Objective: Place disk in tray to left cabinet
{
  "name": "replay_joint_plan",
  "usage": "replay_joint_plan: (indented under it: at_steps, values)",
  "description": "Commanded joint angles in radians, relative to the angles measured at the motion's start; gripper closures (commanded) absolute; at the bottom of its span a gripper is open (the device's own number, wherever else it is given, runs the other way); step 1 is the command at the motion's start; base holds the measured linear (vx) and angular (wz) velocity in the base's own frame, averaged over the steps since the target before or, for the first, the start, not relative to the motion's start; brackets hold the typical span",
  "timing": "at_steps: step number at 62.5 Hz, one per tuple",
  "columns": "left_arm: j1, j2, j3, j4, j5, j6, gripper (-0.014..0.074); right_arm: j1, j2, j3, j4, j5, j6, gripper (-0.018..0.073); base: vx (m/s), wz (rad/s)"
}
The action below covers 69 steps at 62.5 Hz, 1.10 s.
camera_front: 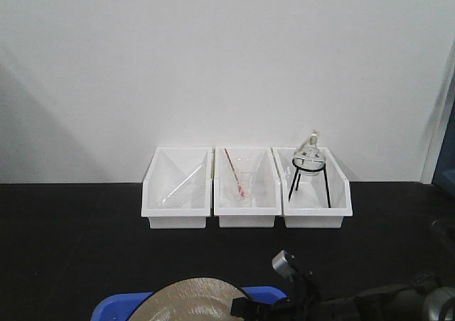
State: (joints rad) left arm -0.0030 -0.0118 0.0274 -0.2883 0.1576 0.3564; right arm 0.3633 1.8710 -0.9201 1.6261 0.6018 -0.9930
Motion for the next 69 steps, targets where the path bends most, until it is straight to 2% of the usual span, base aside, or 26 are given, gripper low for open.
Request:
replay_joint_plan:
  at_steps: [1, 10, 16, 27, 36, 39, 46, 52, 69]
  values:
    - [0.0, -0.015, 0.013, -0.011, -0.082, -0.003, 0.0596, -0.002, -0.055, -0.034, 0.024, 0.064, -0.015, 0.0359, 0.0, 0.0]
    - [0.0, -0.015, 0.013, -0.011, -0.082, -0.003, 0.0596, -0.004, -0.055, -0.034, 0.01, 0.029, -0.06, 0.0207, 0.0, 0.0]
    - [0.0, -0.015, 0.013, -0.011, -0.082, -0.003, 0.0596, -0.004, -0.059, -0.034, 0.011, -0.03, -0.156, 0.013, 0.0, 0.0]
    - [0.0, -0.015, 0.013, -0.011, -0.082, -0.003, 0.0596, -0.004, -0.093, -0.035, 0.043, -0.236, -0.419, 0.011, 0.0, 0.0]
    - [0.0, -0.015, 0.013, -0.011, -0.082, -0.003, 0.0596, -0.004, -0.141, -0.035, 0.162, -0.458, -0.636, 0.011, 0.0, 0.0]
    - [0.0, -0.015, 0.013, -0.011, -0.082, -0.003, 0.0596, -0.004, -0.16, -0.035, 0.161, -0.549, -0.686, 0.0111, 0.0, 0.0]
    - [0.0, -0.015, 0.013, -0.011, -0.082, -0.003, 0.0596, -0.004, -0.216, -0.034, 0.16, -0.717, -0.708, 0.0111, 0.0, 0.0]
    - [0.0, -0.015, 0.013, -0.011, -0.082, -0.003, 0.0596, -0.004, -0.283, -0.034, 0.158, -0.798, -0.706, 0.0111, 0.0, 0.0]
    - [0.0, -0.015, 0.013, -0.011, -0.082, -0.003, 0.0596, -0.004, -0.583, 0.061, 0.158, -0.819, -0.71, 0.0158, 0.0, 0.0]
